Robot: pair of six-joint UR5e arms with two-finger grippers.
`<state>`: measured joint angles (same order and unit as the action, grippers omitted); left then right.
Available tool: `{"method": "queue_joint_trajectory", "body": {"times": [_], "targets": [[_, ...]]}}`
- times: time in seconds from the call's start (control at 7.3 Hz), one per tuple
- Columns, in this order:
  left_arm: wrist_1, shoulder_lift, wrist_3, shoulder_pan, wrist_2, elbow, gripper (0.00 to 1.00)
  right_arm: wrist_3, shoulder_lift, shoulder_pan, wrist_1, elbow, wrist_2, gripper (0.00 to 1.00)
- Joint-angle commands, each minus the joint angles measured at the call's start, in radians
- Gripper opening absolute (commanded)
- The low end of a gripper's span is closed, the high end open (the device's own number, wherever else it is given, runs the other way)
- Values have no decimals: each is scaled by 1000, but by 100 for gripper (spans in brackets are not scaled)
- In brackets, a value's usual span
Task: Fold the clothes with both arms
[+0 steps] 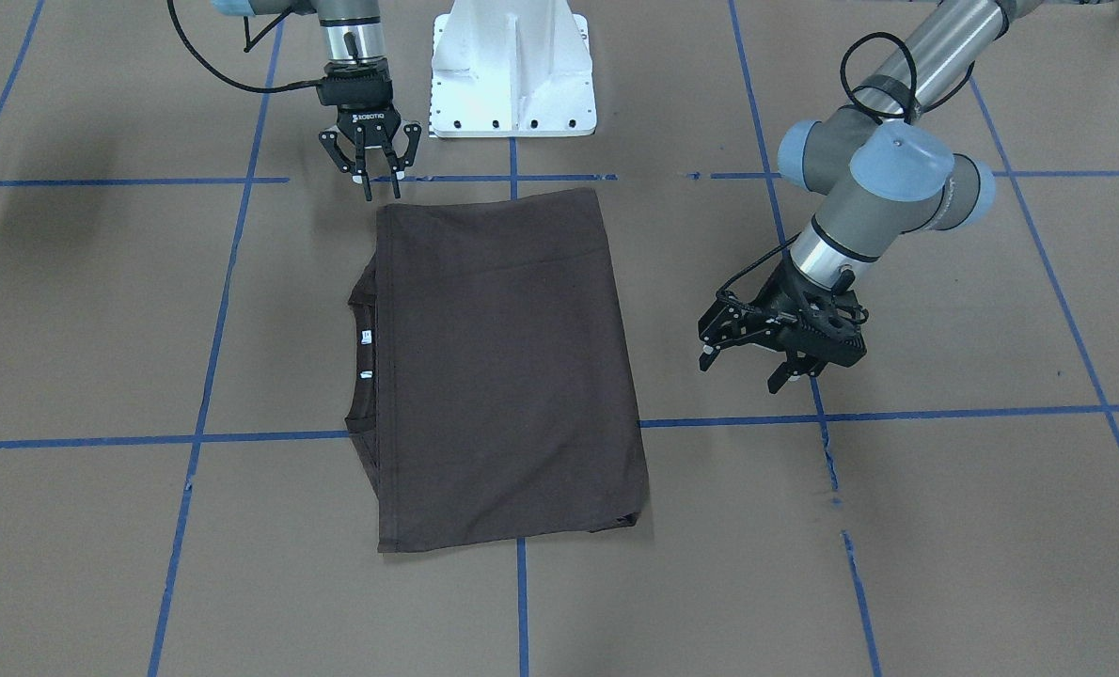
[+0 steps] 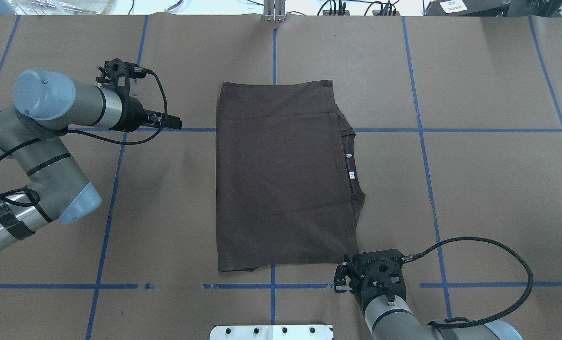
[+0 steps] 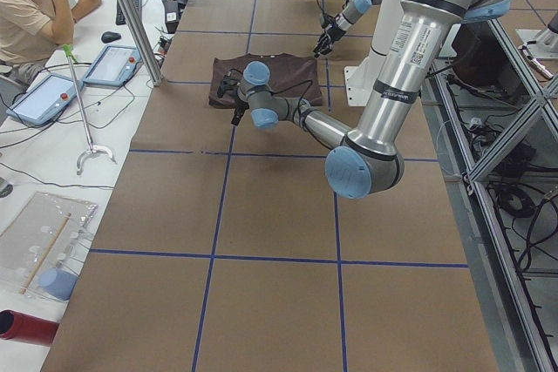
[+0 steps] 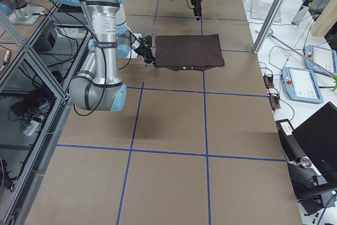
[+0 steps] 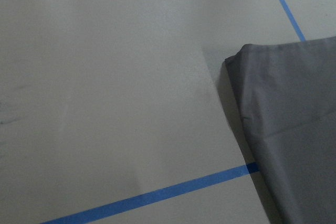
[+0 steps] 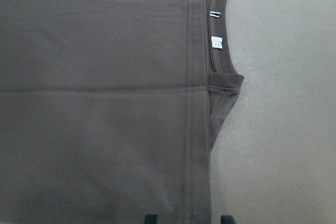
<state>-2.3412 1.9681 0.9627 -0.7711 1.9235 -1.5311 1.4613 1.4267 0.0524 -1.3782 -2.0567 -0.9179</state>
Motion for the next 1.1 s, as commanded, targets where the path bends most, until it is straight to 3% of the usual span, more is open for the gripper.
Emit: {"method": "queue_joint_trajectory", "body": {"times": [0.0, 0.14, 0.55, 0.96], "targets": [[0, 3, 107, 28, -27, -18, 100, -26, -6, -38, 27, -72, -42, 100], [11, -3, 190, 86, -84, -65, 100, -13, 3, -77, 136, -77, -118, 100], [321, -14, 495, 328, -260, -330, 100, 119, 6, -153, 180, -79, -232, 100], [373, -75, 746, 528, -366, -368, 98, 171, 9, -157, 180, -71, -230, 100]]}}
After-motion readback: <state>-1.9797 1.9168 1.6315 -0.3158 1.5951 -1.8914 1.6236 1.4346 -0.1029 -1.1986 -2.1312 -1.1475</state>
